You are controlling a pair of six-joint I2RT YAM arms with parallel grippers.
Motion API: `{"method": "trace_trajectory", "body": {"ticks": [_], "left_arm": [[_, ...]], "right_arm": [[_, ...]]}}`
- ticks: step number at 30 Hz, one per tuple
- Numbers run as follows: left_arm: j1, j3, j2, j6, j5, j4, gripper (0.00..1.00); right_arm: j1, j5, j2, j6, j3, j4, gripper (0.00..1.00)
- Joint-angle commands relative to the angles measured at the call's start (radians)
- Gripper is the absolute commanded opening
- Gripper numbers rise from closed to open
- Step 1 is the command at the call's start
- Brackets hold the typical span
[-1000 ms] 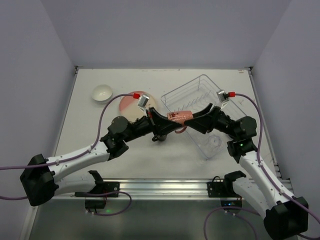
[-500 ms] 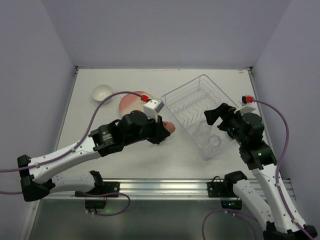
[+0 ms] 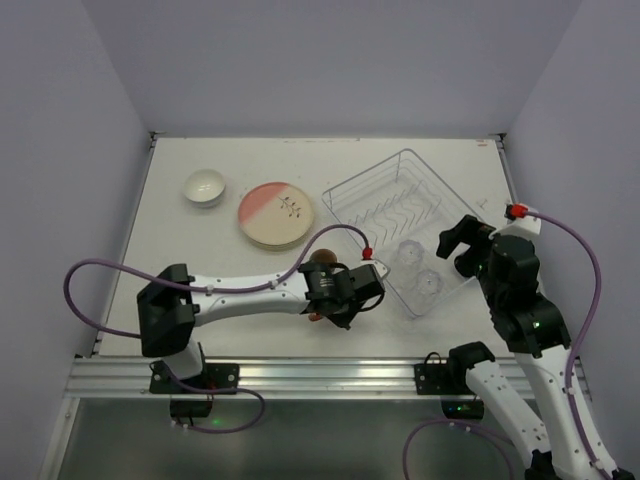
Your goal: Unload the mixed dishes from the dish rack
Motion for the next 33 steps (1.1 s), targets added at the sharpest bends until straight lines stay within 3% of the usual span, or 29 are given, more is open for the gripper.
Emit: {"method": "trace_trajectory", "body": {"ticks": [1, 7, 10, 12, 13, 14, 20, 24, 27, 32, 33], "left_arm": [[0.028, 0.032, 0.068, 0.087, 0.086, 0.033, 0.00], [0.039, 0.094, 0.180, 0.135, 0.099, -0.029, 0.00], [0.051, 0.092, 0.194, 0.149, 0.100, -0.037, 0.09], [0.067, 0.082, 0.192, 0.150, 0.105, -0.025, 0.16], [0.070, 0.080, 0.194, 0.150, 0.106, -0.023, 0.21], [0.073, 0.088, 0.194, 0.150, 0.103, -0.025, 0.33], [0.071, 0.144, 0.163, 0.153, 0.041, -0.052, 0.61], [0.071, 0.170, 0.067, 0.158, 0.002, -0.032, 0.80], [0.074, 0.164, -0.013, 0.169, 0.001, 0.003, 1.00], [0.085, 0.097, -0.160, 0.167, -0.039, 0.044, 1.00], [0.091, 0.083, -0.221, 0.146, -0.059, 0.040, 1.00]], "right_arm": [[-0.001, 0.053, -0.004, -0.021, 0.027, -0.033, 0.99], [-0.001, 0.056, 0.009, -0.036, 0.016, -0.033, 0.99], [-0.003, 0.050, 0.012, -0.035, 0.014, -0.031, 0.99], [-0.001, 0.047, 0.012, -0.035, 0.008, -0.022, 0.99], [-0.003, 0.046, 0.015, -0.036, 0.002, -0.019, 0.99], [-0.003, 0.044, 0.016, -0.036, 0.002, -0.020, 0.99], [-0.003, 0.039, 0.038, -0.027, 0.001, -0.017, 0.99], [-0.003, 0.050, 0.071, 0.002, -0.006, -0.011, 0.99], [-0.007, 0.071, 0.122, 0.042, -0.018, 0.004, 0.99], [-0.058, 0.173, 0.242, 0.147, -0.021, 0.024, 0.99], [-0.085, 0.124, 0.255, 0.148, -0.036, 0.050, 0.99]]}}
